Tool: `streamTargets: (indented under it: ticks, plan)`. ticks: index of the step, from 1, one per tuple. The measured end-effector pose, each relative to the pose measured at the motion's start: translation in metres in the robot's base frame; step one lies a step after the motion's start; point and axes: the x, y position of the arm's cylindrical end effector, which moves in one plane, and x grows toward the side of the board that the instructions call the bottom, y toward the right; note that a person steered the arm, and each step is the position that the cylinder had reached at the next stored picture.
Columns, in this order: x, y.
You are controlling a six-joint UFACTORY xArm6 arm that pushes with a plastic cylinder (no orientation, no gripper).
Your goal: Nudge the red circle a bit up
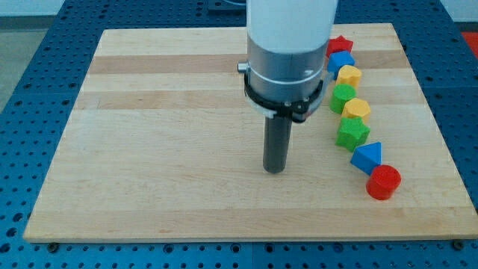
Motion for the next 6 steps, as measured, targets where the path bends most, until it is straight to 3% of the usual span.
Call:
streamTargets:
  ticks: [6]
  plan:
    - [-0.038,0.013]
